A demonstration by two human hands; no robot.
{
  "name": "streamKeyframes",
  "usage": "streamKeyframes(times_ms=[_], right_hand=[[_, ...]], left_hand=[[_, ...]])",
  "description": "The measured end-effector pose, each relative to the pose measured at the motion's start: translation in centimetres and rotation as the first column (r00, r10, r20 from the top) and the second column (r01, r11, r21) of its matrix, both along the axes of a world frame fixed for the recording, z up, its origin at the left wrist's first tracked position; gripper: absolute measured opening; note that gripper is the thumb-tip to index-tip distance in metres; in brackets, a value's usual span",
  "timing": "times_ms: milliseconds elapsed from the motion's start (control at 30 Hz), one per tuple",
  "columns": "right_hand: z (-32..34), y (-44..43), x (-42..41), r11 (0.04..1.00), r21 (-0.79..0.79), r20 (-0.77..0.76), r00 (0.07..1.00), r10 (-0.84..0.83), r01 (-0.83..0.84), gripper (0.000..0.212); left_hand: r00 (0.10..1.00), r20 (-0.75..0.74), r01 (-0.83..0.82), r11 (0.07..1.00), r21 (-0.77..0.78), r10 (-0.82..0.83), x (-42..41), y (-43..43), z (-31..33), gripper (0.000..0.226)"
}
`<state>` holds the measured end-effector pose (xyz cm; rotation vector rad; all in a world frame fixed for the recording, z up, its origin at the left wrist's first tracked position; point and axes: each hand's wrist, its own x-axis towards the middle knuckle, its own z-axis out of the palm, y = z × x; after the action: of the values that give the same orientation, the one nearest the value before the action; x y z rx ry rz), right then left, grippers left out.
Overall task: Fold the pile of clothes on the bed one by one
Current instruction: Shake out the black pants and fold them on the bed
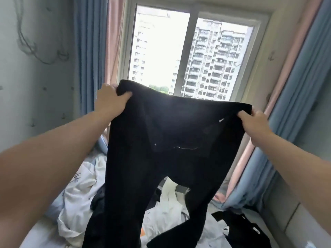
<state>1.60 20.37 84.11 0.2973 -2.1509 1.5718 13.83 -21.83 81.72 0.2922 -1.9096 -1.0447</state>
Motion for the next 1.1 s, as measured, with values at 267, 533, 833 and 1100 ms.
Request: streamKeyframes(times_ms=[267, 533, 833, 1100], right_hand=[[10.4, -0.9, 1.8, 0.994, 0.055, 0.052, 0.994, 0.093, -0.096, 0.011], [12.1, -4.0, 2.6, 0.993, 0.028, 0.424, 0.901, 0.094, -0.117, 0.013], [11.0, -7.8, 3.3, 0.842, -0.278, 0.435, 0.721, 0.54, -0.462, 0.021], [11.8, -10.9, 6.8, 0.787, -0.13, 0.223, 0.756, 0.616, -0.603, 0.017]], left_hand=[[0.998, 0.043, -0.049, 0.999, -0.001, 0.049, -1.2, -0.2, 8.8, 0.032], [0.907, 0.419, -0.116, 0.924, 0.365, -0.052, -2.7, 0.3, 8.5, 0.03], [0.894, -0.125, 0.355, 0.514, 0.781, -0.429, -3.6, 6.7, 8.7, 0.029], [0.689, -0.334, 0.668, 0.384, 0.638, -0.644, -1.5, 12.6, 10.1, 0.027]])
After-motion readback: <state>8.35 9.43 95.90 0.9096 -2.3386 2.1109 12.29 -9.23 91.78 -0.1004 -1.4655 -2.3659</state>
